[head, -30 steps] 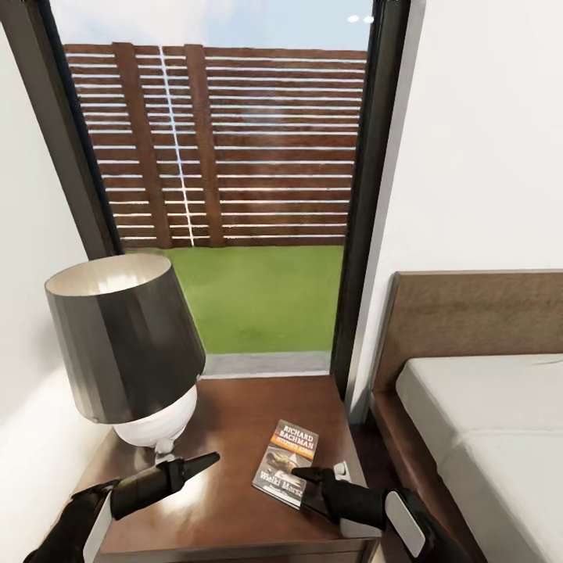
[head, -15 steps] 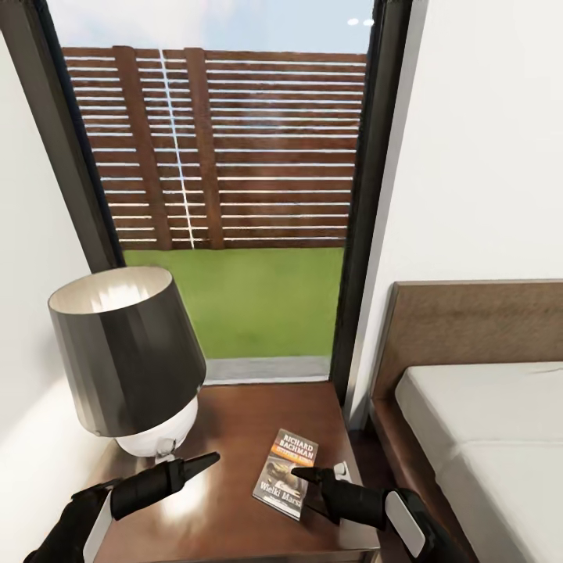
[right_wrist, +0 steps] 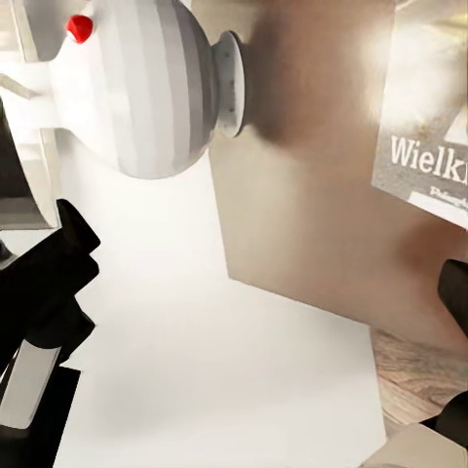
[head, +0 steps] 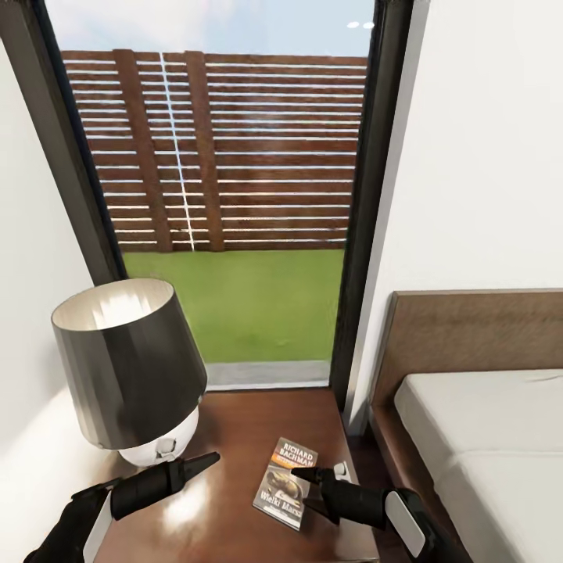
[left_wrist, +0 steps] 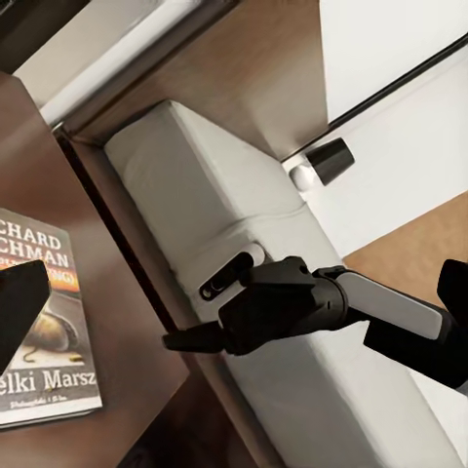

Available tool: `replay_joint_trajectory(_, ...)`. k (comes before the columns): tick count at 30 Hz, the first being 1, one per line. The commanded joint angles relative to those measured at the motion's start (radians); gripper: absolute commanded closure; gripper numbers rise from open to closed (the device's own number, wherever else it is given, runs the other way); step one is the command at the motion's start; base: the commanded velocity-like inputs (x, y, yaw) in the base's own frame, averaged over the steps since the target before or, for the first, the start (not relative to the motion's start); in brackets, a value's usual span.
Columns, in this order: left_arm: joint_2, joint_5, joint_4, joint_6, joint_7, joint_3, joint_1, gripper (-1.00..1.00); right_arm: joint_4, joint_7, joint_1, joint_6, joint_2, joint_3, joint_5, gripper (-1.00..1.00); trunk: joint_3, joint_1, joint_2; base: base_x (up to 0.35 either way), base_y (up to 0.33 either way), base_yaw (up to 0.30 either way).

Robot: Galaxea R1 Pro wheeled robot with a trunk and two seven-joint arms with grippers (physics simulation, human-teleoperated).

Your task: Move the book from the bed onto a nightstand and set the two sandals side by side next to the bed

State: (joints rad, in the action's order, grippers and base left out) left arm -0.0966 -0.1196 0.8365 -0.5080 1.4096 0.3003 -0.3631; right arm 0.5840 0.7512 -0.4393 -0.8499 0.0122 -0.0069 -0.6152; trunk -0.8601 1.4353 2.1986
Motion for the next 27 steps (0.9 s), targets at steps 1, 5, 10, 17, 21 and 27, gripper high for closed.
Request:
replay_joint_trajectory(1, 0.0, -0.001, 0.0, -0.011, 0.003, 0.0, 0.0, -1.0, 0.0, 0.001, 0.0, -0.005, 0.0, -0.001, -0.001, -1.0, 0.002, -0.004, -0.007, 0.0, 0.0, 0.0)
replay_joint_trajectory(5, 0.0, -0.001, 0.0, -0.011, 0.003, 0.0, 0.0, -1.0, 0.0, 0.003, 0.0, -0.005, 0.0, -0.001, -0.001, -1.0, 0.015, -0.019, -0.035, 0.0, 0.0, 0.0)
replay_joint_trajectory(10, 0.0, 0.0, 0.0, -0.011, 0.001, -0.001, 0.0, -1.0, 0.0, 0.005, 0.0, -0.005, 0.0, -0.001, -0.001, -1.0, 0.03, -0.039, -0.07, 0.0, 0.0, 0.0)
replay_joint_trajectory(17, 0.001, 0.001, -0.027, -0.005, -0.039, -0.002, 0.0, -1.0, 0.013, 0.007, 0.0, 0.053, 0.0, -0.001, 0.001, -1.0, 0.052, -0.065, -0.119, 0.0, 0.0, 0.0)
replay_joint_trajectory(21, 0.0, 0.002, -0.104, 0.006, -0.132, -0.002, 0.0, -1.0, 0.016, 0.008, 0.0, 0.169, -0.001, -0.001, 0.001, -1.0, 0.065, -0.081, -0.147, 0.0, 0.0, 0.0)
replay_joint_trajectory(27, 0.001, 0.004, -0.226, 0.157, -0.225, -0.004, 0.0, -1.0, 0.015, 0.012, 0.006, 0.294, -0.012, -0.002, 0.002, -1.0, 0.084, -0.104, -0.189, 0.0, 0.0, 0.0)
